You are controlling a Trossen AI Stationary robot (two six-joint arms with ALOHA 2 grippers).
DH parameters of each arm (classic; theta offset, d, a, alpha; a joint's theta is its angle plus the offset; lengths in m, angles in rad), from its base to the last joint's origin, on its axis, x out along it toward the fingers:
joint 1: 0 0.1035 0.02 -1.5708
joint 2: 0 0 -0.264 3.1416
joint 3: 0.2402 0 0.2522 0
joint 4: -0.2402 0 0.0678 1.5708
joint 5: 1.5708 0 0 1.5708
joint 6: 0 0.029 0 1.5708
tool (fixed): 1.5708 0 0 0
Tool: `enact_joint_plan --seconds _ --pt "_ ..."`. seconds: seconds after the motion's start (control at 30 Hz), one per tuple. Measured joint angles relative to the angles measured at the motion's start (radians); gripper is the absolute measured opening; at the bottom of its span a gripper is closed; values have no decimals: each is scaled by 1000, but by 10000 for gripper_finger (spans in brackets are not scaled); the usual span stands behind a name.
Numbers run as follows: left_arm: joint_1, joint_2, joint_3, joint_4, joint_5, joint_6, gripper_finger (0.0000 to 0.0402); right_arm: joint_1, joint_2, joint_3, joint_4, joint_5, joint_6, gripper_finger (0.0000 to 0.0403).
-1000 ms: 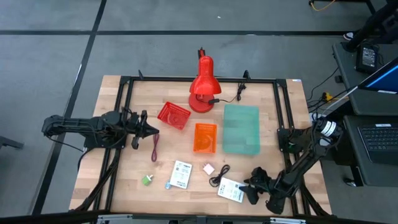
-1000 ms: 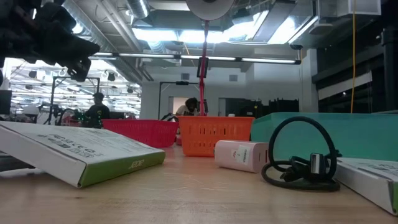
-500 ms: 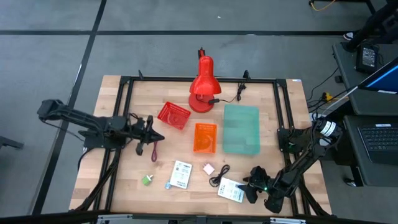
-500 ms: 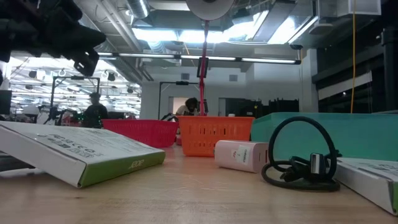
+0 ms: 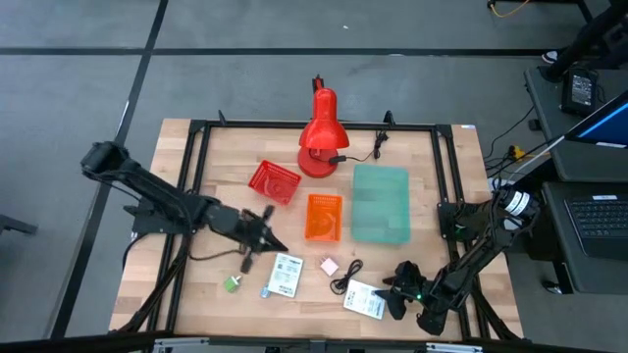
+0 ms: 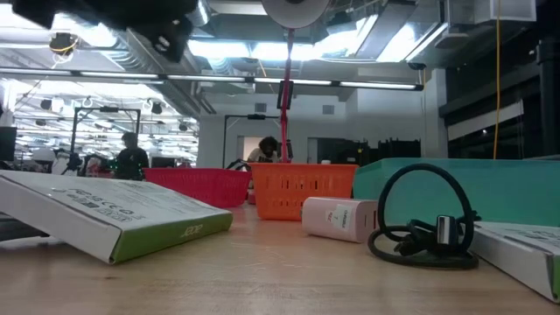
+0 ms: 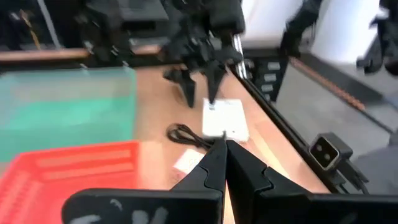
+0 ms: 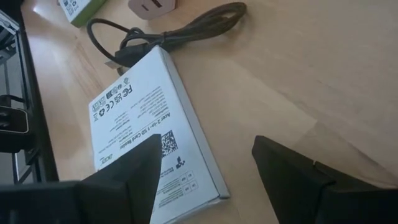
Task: Pick and place items into bin
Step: Put the white card reader box into the light blue bin
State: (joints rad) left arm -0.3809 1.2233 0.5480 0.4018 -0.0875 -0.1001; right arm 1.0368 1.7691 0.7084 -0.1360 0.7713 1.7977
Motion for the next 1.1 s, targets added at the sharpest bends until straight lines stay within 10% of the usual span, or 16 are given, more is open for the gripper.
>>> enact_joint_plan --seconds 0.4,1.1 --pt "-73 487 435 -165 38 112 3 1 0 0 2 5 0 239" --pt "-69 910 845 -165 168 194 3 2 0 2 11 4 -75 239"
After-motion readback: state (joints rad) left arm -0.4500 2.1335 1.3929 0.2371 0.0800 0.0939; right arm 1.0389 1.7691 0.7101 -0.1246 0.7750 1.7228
